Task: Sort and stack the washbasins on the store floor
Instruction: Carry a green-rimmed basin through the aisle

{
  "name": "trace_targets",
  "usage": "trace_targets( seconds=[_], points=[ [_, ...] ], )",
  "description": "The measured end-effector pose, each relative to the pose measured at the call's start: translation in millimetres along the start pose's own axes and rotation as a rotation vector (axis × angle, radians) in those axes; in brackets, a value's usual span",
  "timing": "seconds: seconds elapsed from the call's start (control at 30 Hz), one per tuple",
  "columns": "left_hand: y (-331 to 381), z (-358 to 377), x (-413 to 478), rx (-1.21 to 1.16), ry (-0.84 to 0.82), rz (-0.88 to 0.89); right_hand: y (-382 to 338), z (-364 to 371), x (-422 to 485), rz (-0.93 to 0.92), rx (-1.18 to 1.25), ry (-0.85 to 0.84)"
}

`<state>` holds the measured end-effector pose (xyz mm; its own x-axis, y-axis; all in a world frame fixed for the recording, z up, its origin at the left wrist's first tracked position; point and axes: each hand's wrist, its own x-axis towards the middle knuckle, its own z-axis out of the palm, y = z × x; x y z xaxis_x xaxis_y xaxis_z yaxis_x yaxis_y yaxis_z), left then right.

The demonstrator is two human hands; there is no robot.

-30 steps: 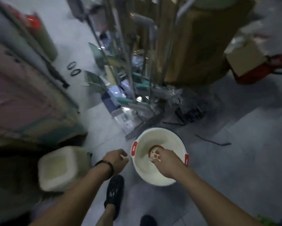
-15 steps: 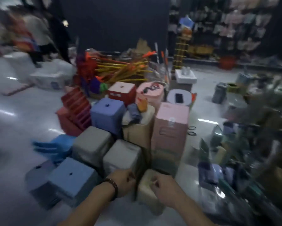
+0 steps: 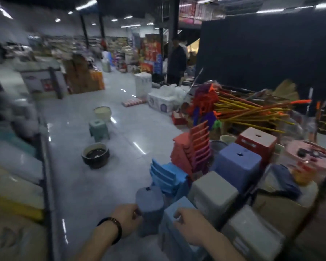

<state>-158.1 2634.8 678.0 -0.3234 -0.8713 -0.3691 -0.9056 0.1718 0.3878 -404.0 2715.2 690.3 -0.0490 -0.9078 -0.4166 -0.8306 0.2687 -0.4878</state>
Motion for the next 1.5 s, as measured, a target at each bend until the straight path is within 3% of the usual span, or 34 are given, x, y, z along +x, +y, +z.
trace_targets(
  seconds=[0.33,0.53,0.77,0.93,1.07,1.3,1.5],
  points=[
    [-181.8,-92.1,124.5,-0.134,0.069,-0.229,-161.6,9.3,235.3,-0.184,-0.097,-0.071],
    [-253.9,-170.5,229.7,-0.255,0.112,-0.412,-252.6,-4.5,408.4,-0.267,-0.101,-0.170],
    [-343.7,-254.2,347.6,-0.317,0.126,-0.500,-373.1,-12.4,577.4,-0.329,-0.174,-0.247],
    [-421.7,-314.9,464.3,-0.347,0.156,-0.486,-444.2,-25.8,703.1,-0.320,-0.217,-0.210],
    [-466.7,-379.3,564.1,-0.337,0.076,-0.423,-489.3,-52.0,789.4,-0.229,-0.182,-0.171],
    [-486.6,-501.0,750.5,-0.250,0.040,-0.282,-530.3,-126.1,944.1,-0.165,-0.120,-0.099],
    [-484.9,-567.0,930.2,-0.087,0.009,-0.251,-526.5,-186.3,1125.1,-0.185,-0.102,-0.151]
  ],
)
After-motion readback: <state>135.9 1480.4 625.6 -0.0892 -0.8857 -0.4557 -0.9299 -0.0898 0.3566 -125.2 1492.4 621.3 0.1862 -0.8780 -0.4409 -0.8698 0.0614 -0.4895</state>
